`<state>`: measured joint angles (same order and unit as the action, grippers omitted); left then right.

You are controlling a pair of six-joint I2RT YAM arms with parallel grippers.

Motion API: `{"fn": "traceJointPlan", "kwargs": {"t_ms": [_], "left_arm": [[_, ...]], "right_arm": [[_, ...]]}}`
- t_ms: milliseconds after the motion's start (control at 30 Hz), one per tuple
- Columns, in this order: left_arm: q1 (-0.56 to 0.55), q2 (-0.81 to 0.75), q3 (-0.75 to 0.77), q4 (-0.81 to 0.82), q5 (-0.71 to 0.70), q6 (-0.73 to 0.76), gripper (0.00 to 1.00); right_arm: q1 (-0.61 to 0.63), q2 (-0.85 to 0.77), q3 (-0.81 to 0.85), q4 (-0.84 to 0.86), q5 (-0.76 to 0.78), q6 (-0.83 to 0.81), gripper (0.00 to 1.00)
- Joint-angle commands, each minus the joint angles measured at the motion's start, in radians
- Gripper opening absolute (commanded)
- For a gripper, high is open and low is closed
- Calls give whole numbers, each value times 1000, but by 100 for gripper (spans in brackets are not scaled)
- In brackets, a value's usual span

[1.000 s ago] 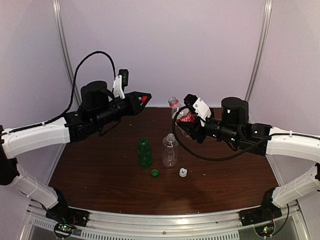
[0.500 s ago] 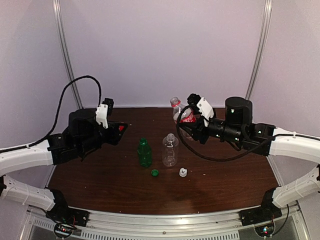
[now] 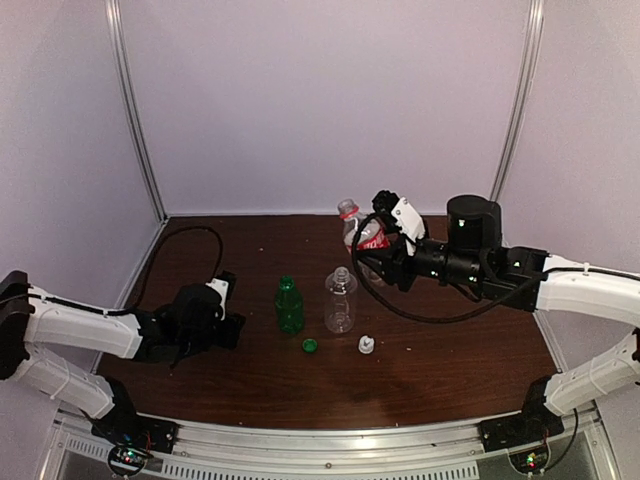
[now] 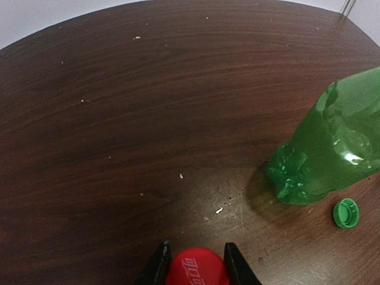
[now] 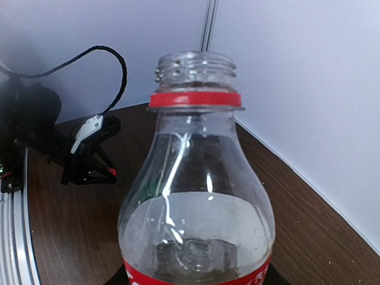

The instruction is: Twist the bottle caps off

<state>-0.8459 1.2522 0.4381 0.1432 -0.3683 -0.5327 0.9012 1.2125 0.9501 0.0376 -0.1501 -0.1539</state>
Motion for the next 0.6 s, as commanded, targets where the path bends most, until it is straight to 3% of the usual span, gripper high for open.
{"fn": "traceJointPlan", "kwargs": {"t_ms": [0,567], "left_arm": [[8,87,-31,130,-28,-49,29],[9,223,-72,197,-6,-98,33]], "right_arm": [[-5,11,2,-6,-18,17,40],[-8,34,4,-10,-20,16,40]]}}
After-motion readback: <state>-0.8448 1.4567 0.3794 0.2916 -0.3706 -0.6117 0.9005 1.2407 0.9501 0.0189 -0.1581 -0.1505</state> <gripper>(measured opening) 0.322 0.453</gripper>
